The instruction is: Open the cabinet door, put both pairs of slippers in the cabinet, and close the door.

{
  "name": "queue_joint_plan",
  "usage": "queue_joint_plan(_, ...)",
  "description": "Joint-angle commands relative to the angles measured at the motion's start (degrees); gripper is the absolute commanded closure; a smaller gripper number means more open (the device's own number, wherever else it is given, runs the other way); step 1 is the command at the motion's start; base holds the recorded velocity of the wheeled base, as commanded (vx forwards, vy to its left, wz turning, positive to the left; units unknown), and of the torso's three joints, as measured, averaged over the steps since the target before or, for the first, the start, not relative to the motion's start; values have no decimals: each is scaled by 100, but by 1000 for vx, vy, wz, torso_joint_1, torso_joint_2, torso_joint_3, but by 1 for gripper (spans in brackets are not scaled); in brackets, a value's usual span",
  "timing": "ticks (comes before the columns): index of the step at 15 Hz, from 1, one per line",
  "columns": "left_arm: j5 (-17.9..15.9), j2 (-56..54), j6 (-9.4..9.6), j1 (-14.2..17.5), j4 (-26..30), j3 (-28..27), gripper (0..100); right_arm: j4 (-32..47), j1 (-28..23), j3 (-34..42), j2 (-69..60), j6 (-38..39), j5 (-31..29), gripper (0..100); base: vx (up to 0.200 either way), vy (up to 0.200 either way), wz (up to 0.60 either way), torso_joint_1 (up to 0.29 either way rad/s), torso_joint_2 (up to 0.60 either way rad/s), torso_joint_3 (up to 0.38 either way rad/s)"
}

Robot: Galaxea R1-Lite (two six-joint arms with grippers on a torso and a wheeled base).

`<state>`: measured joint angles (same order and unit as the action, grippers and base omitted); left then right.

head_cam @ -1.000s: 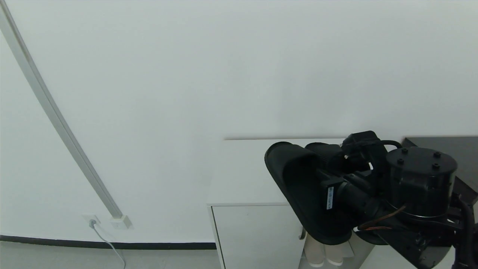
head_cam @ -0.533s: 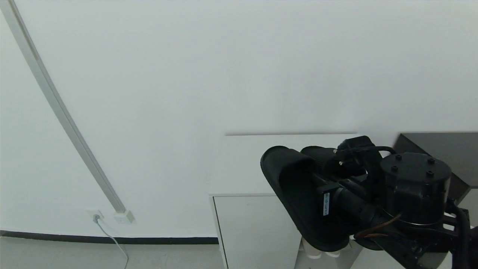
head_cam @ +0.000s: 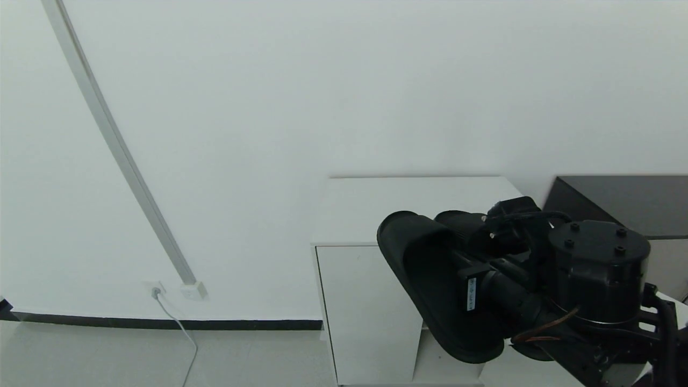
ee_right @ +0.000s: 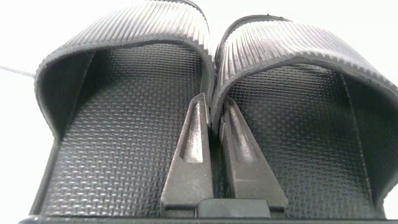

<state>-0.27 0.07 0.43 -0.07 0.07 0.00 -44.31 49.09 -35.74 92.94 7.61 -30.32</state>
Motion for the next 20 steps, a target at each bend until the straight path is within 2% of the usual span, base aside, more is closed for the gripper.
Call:
queue_joint_plan(1,0,1,1,-1,1,0,100,2,4,15,22,-5,0,100,0,0,0,0,0,0)
queue_joint_plan(9,9,1,1,-1,1,0,100,2,22,59,22,-14,-9,100,0,0,0,0,0,0)
queue_joint_plan(20,9,1,-8,-1,1,0,100,-7,22,120,5,-14,-9,100,0,-200,0,2,4,2)
